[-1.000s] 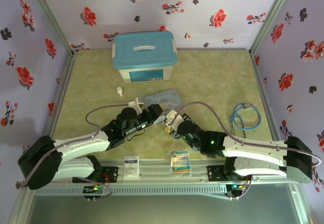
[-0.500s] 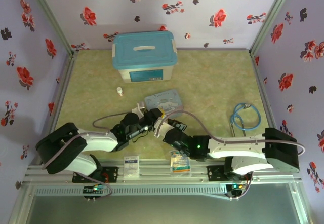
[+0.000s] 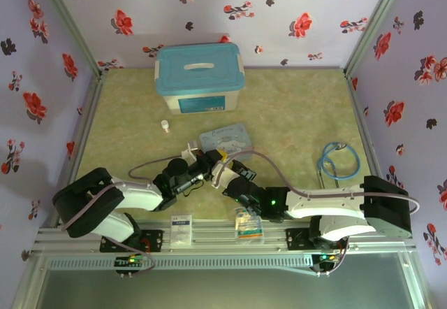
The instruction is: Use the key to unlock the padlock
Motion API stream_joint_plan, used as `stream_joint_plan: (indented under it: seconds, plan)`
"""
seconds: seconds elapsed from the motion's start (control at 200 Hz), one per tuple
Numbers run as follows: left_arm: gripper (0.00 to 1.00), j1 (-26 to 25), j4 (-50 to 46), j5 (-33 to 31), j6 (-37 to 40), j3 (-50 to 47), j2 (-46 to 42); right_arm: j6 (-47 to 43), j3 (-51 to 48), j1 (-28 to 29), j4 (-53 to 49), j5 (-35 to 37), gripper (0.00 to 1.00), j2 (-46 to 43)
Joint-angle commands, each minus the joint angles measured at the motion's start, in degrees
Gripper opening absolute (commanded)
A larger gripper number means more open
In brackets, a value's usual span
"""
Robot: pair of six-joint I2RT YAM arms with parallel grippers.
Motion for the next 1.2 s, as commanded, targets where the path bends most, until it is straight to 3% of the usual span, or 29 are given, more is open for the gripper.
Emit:
stream_joint_plan:
  seconds: [0.0, 0.125, 0.18, 0.245, 0.38, 0.49, 0.585, 0.715, 0.81, 1.1, 1.195]
  plan:
    - [0.00, -0.3, 2.7, -0.5, 2.2, -0.3, -0.4, 7.0, -0.6, -1.3, 0.8, -2.9, 0.43, -2.8]
    - [0.00, -0.3, 2.9, -0.7, 2.9, -0.5, -0.5, 14.4, -5.1, -4.1, 2.0, -11.8, 0.48, -10.5]
    - [0.00, -0.3, 3.3, -0.7, 4.0, -0.5, -0.4, 19.2, -8.1, -6.8, 4.0, -17.5, 0.58, -15.2]
    - [0.00, -0.2, 3.4, -0.8, 5.6, -0.4, -0.5, 28.0, -11.6, -12.3, 6.5, -27.4, 0.72, -20.9]
    - [0.00, -0.1, 2.6, -0.5, 12.4, 0.6, -2.3, 48.3, -16.4, -24.5, 11.6, -44.8, 0.81, -27.9]
    - [0.00, -0.1, 2.4, 0.5, 19.1, 2.0, -4.1, 67.0, -17.4, -35.2, 23.3, -60.7, 0.82, -21.7]
    - [0.00, -0.1, 2.0, 1.9, 23.5, 3.1, -5.2, 81.0, -17.0, -39.1, 41.1, -70.3, 0.77, -9.6]
    - [0.00, 0.1, 2.6, 3.2, 25.1, 3.5, -5.8, 93.3, -15.9, -39.3, 66.4, -74.5, 0.67, 6.0]
    - [0.00, 0.4, 1.6, 3.4, 26.1, 3.2, -7.3, 91.3, -15.2, -38.2, 66.6, -75.0, 0.60, 9.1]
    - [0.00, 2.8, -5.6, 2.9, 29.0, 2.4, -14.2, 89.4, -15.9, -36.3, 66.1, -74.8, 0.62, 7.5]
    - [0.00, 2.8, -7.2, 3.0, 30.0, 3.2, -15.4, 88.8, -14.6, -34.6, 66.6, -75.4, 0.53, 8.1]
